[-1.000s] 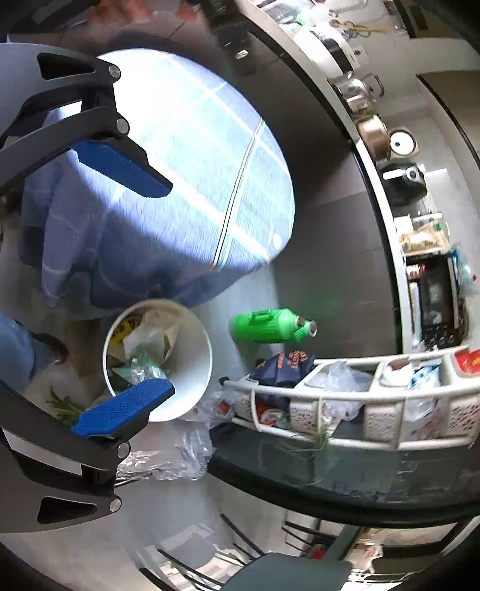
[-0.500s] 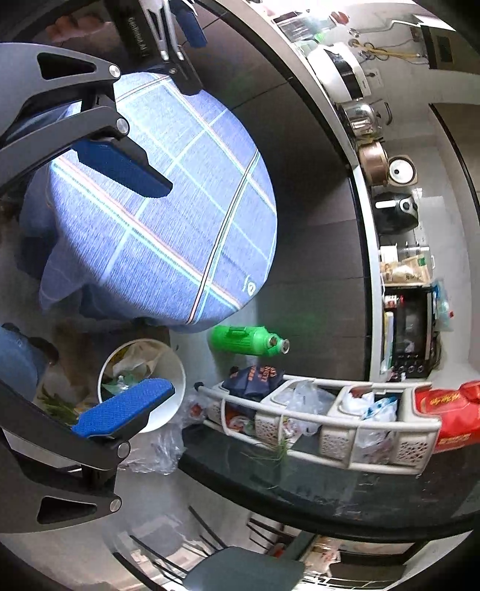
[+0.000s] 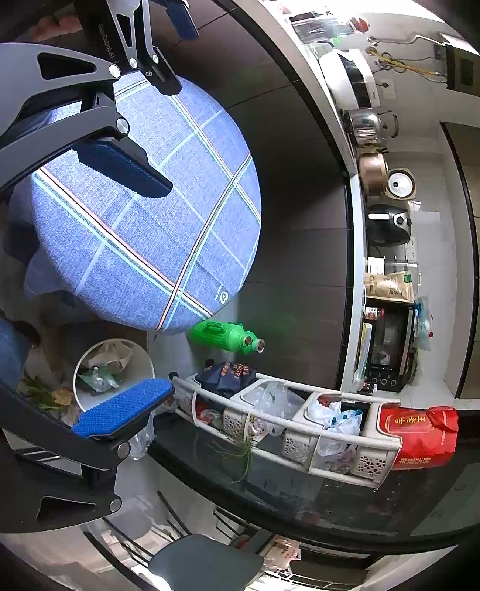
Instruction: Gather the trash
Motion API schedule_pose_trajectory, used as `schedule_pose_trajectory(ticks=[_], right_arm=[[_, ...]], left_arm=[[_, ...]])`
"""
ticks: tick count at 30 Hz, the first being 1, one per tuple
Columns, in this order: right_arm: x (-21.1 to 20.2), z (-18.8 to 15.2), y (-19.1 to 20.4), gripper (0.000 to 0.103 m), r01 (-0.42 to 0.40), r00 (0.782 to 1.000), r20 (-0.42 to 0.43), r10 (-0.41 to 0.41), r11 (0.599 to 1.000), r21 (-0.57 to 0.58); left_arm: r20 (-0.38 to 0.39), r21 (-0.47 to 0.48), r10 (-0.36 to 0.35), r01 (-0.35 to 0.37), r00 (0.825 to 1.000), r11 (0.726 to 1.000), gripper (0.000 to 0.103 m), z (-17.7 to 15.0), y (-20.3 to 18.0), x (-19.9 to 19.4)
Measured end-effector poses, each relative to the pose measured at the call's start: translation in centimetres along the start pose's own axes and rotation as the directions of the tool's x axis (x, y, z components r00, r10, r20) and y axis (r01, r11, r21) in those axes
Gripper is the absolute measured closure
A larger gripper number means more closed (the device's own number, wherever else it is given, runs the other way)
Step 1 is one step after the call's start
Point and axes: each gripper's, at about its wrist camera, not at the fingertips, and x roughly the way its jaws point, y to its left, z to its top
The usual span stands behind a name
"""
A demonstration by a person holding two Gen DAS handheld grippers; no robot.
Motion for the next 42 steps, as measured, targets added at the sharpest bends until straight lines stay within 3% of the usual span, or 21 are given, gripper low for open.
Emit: schedule_pose_trajectory(ticks=[42], right_arm=[[-0.3,1.5,1.1,0.008,0.008,1.000,0.018,-0.008,1.000,-0.021]], left_arm=[[0.013,-0.016,-0.014,0.015,1.000,1.000,0.004,0.6,1.0,-0.4]])
